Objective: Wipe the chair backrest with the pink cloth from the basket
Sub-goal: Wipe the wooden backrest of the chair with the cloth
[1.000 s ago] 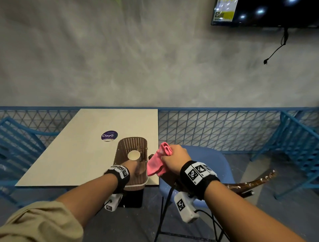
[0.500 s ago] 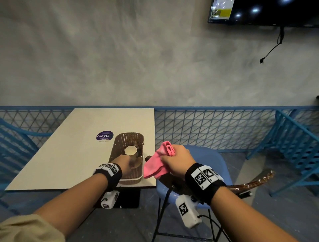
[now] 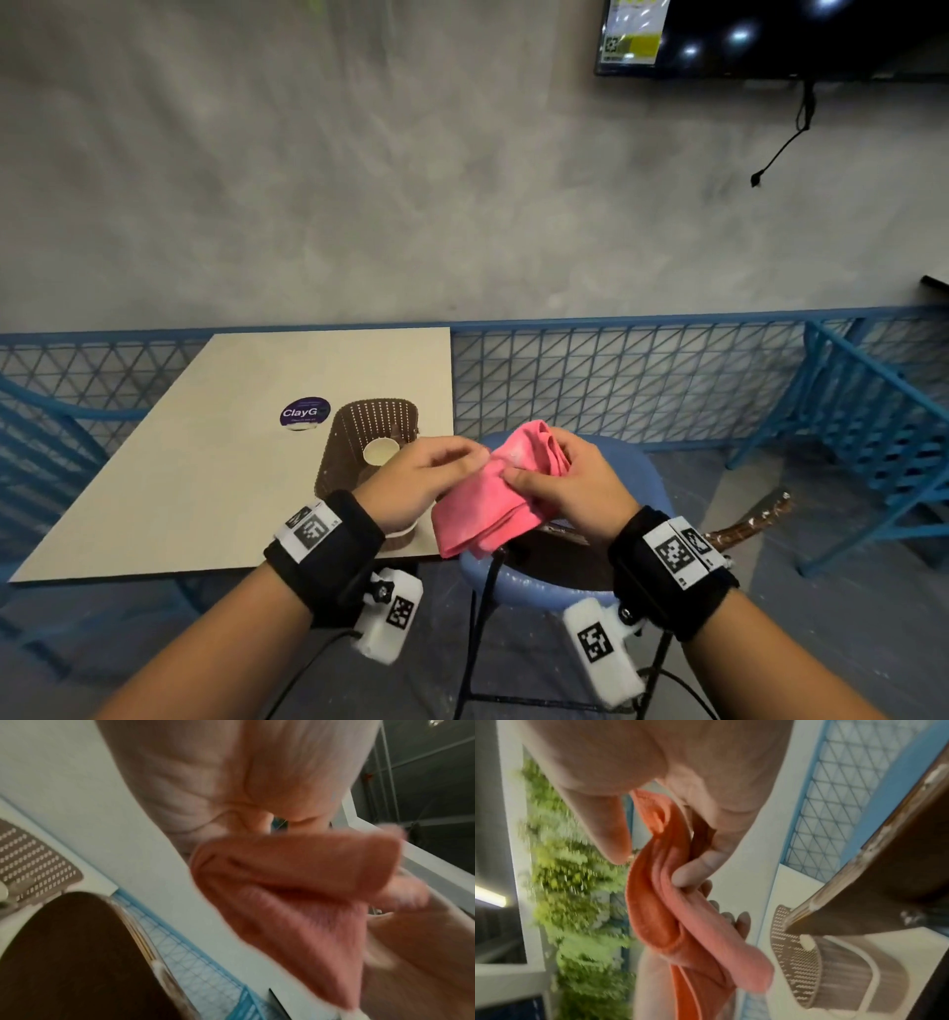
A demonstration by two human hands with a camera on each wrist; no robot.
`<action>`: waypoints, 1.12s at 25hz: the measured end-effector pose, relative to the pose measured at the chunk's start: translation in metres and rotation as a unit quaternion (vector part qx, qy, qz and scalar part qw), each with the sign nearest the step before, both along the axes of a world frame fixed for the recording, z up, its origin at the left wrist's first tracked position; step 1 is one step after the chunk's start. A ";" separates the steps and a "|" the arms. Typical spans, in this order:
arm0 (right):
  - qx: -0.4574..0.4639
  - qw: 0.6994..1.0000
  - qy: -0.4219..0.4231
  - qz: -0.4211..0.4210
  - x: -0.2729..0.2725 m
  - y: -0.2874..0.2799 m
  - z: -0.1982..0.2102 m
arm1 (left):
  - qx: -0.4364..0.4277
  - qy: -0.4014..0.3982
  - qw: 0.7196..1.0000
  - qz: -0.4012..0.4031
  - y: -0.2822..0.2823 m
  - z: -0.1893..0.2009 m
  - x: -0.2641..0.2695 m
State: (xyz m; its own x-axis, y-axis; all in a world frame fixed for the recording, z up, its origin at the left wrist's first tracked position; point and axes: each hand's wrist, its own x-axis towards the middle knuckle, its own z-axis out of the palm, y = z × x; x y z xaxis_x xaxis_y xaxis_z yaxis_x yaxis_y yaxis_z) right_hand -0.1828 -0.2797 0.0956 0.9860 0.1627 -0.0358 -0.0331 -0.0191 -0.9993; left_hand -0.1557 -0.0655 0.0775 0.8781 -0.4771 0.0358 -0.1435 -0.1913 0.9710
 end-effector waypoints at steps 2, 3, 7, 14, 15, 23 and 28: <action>0.111 0.993 0.029 -0.007 0.002 -0.003 0.003 | -0.025 -0.002 0.999 0.035 -0.013 0.001 -0.002; 0.194 0.980 0.041 0.001 0.002 -0.007 0.005 | -0.055 0.014 0.996 0.064 -0.021 0.001 -0.003; 0.307 0.949 0.066 0.039 -0.007 -0.008 0.005 | -0.214 0.087 0.962 0.146 -0.056 -0.002 -0.011; 0.225 0.969 0.101 -0.036 -0.007 -0.001 -0.009 | -0.126 0.042 0.977 0.165 -0.066 -0.022 -0.018; 0.200 0.975 0.087 -0.046 -0.004 -0.005 -0.011 | -0.106 0.042 0.981 0.159 -0.061 -0.021 -0.018; -0.260 0.960 -0.080 -0.069 0.036 -0.006 -0.011 | 0.195 -0.057 0.936 0.286 -0.002 -0.066 0.005; -0.506 0.854 -0.094 0.069 0.060 0.053 -0.023 | 0.206 0.003 0.946 0.251 0.009 -0.075 0.007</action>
